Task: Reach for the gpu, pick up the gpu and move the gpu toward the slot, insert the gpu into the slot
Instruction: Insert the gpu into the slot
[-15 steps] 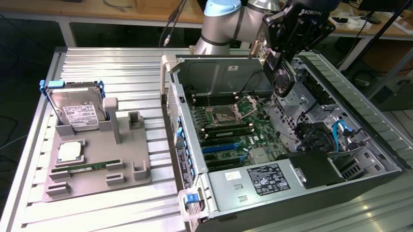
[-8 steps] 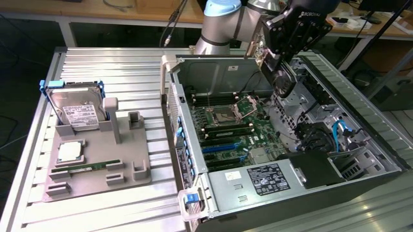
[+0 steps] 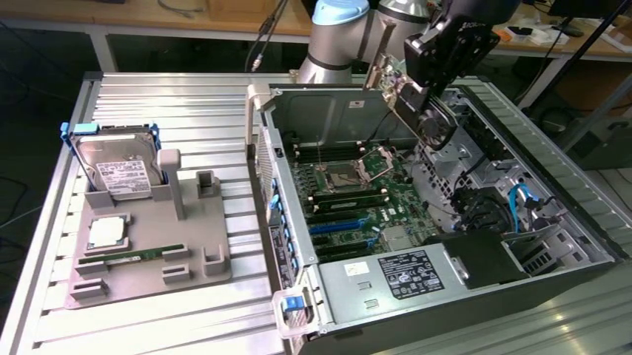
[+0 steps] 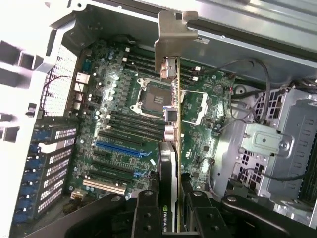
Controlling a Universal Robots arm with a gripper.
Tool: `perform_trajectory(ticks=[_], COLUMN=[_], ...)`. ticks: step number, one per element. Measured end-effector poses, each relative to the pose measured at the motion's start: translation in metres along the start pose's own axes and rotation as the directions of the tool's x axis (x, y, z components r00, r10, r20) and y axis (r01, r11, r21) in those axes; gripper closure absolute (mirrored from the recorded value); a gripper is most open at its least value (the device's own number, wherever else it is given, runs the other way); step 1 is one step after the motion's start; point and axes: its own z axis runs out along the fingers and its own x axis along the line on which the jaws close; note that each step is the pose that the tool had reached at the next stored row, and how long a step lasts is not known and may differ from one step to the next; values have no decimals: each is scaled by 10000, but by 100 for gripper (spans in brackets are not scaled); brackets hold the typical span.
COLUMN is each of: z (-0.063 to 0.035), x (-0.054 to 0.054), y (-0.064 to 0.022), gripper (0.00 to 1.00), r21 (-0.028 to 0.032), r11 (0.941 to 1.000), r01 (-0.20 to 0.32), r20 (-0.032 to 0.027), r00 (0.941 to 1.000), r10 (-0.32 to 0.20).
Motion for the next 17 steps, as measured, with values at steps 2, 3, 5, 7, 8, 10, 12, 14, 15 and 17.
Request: perform_trajectory(ticks=[2,3,5,7,8,10,12,14,15,17], z=[16,24,39,59,65,86,109,125,130,148], x=[1,1,1,2,3,3,4,5,5,6], y=[-1,-1,-2,-3,-4,-6,-7,-8,-8,-9], gripper=[73,73,73,73,73,73,73,73,73,73], r21=[-17,-26,-47,-64,-68,-82,-98,-113,-118,-136], r11=[9987,9970,9909,9842,9822,9743,9651,9557,9510,9374], r01=[502,780,1344,1770,1877,2250,2617,2941,3088,3480], r20=[-19,-29,-48,-61,-64,-77,-88,-96,-101,-110], r00=[9987,9970,9909,9842,9822,9743,9651,9557,9510,9374], r10=[-502,-780,-1345,-1770,-1878,-2251,-2618,-2942,-3089,-3481])
